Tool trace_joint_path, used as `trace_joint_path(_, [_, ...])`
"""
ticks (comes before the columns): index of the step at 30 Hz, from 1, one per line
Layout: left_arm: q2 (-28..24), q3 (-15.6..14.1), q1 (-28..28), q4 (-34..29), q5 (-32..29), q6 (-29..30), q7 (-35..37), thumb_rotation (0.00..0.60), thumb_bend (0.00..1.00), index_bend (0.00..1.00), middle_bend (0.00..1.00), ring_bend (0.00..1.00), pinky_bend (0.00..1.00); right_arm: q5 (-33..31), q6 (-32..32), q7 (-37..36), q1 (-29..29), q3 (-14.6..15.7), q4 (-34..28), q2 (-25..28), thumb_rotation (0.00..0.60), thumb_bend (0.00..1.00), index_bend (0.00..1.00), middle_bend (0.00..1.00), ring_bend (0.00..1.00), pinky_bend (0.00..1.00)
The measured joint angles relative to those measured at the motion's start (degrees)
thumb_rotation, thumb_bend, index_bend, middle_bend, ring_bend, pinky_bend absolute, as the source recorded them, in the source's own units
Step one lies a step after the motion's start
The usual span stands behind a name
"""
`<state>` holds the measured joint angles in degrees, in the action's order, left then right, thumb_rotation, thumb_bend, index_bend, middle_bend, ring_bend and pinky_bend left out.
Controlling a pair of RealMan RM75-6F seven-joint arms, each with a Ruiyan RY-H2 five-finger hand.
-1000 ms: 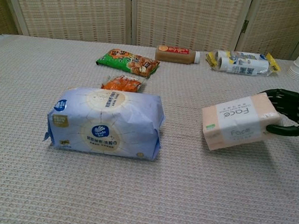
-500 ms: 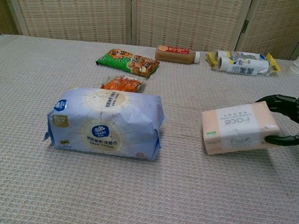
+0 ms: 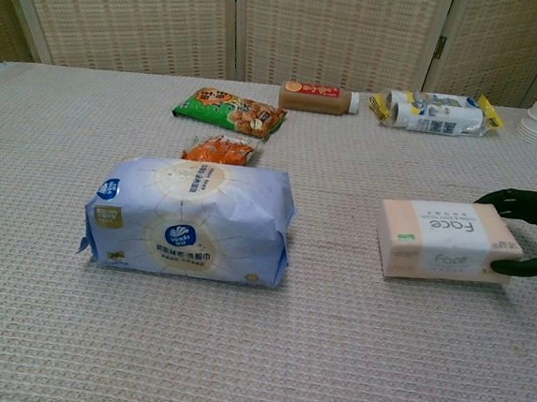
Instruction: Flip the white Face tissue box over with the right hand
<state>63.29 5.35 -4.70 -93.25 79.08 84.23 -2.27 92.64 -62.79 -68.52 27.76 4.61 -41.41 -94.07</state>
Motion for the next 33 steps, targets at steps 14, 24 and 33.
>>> trace_joint_path(14, [0.1,0.0,-0.1,0.2,-0.1,-0.2,0.0,0.6,0.38,0.23,0.0,0.0,0.15,-1.2,2.7,5.2,0.6,-0.1,-3.5,1.8,0.6,0.41,0.54,0.52,0.35,0.0])
trace_joint_path(24, [0.0,0.0,-0.1,0.1,-0.1,-0.1,0.0,0.6,0.38,0.23,0.0,0.0,0.15,-1.8,5.3,8.2,1.3,-0.1,-7.2,4.2,0.6,0.17,0.29,0.39,0.26,0.0])
trace_joint_path(33, [0.0,0.0,-0.1,0.0,0.0,0.0,0.0,0.6,0.38,0.23,0.0,0.0,0.15,-2.3,7.0,10.0,1.8,0.0,-9.7,5.6,0.6,0.1,0.23,0.3,0.21,0.0])
